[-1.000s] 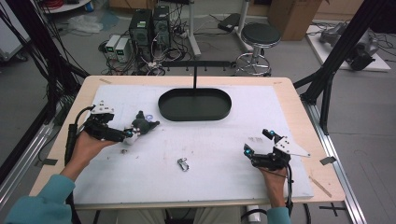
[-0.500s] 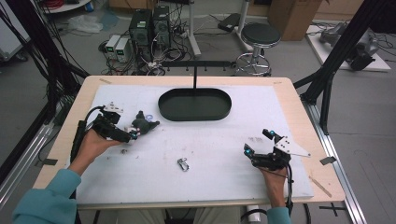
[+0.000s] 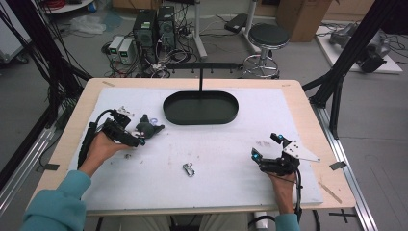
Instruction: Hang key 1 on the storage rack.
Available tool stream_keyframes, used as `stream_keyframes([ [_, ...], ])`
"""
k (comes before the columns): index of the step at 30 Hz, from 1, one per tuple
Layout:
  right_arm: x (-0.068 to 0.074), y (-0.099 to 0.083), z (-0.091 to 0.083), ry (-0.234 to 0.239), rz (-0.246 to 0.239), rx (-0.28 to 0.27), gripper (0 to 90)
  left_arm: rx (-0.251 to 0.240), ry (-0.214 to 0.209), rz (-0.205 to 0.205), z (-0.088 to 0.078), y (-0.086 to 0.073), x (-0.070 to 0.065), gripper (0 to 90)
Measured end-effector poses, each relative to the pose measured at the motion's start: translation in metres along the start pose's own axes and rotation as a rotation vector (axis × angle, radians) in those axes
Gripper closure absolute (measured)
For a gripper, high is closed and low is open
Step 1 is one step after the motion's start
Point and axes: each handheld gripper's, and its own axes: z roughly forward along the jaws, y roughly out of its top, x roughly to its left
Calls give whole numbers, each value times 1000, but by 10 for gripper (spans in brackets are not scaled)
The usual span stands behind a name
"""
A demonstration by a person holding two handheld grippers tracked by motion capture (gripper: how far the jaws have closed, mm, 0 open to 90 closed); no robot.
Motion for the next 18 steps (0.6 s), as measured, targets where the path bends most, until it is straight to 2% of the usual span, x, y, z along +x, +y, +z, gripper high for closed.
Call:
stream_keyframes([
  [2, 0, 0, 0, -4, 3, -2, 12, 16, -10, 16, 2, -1, -1, 92],
  [8, 0, 0, 0, -1, 5, -2, 12, 26, -14, 9, 4, 0, -2, 130],
  [12, 0, 0, 0, -5, 4, -2, 12, 53, -19, 22, 6, -1, -3, 173],
  [18, 0, 0, 0, -4, 6, 0, 12, 68, -19, 5, 7, 0, -3, 263],
])
